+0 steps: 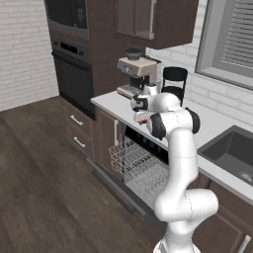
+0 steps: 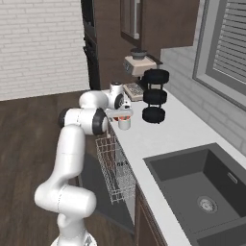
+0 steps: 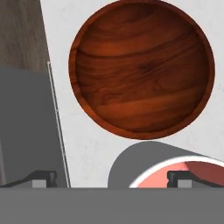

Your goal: Pick up the cup and bowl from the counter, place them in the dishwasher, and close the dishwasher door.

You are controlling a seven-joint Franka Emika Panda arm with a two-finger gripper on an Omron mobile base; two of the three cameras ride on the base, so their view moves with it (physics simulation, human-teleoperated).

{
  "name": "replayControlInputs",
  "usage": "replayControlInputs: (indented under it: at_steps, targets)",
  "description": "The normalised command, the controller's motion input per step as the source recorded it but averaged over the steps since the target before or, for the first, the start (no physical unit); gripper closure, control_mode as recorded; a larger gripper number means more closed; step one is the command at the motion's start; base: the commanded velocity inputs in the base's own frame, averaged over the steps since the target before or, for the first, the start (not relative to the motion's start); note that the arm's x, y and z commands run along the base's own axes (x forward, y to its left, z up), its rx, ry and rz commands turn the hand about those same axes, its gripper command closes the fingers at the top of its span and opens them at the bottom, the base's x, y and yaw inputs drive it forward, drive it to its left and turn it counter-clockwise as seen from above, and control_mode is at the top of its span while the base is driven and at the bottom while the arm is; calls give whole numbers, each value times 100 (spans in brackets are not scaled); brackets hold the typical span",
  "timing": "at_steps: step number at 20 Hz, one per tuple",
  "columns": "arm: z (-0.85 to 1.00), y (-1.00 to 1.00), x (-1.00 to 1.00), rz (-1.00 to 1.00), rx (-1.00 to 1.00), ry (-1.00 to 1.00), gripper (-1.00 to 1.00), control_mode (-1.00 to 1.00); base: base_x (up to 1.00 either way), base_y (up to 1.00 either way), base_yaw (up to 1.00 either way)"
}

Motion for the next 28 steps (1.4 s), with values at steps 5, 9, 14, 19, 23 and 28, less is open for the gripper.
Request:
replayControlInputs:
  at_steps: [5, 9, 14, 19, 23, 28]
  targets:
    - [-2, 0, 7, 9, 0, 0, -100, -100, 0, 0, 0]
    - [-3, 0, 0, 8, 0, 2, -100, -100, 0, 0, 0]
    - [-7, 0, 0, 7, 0, 12, 100, -100, 0, 0, 0]
    - [-1, 1, -17, 1, 0, 4, 100, -100, 0, 0, 0]
    - [0, 25, -25, 1, -1, 0, 100, -100, 0, 0, 0]
    - [9, 47, -74, -3, -10, -13, 100, -100, 0, 0, 0]
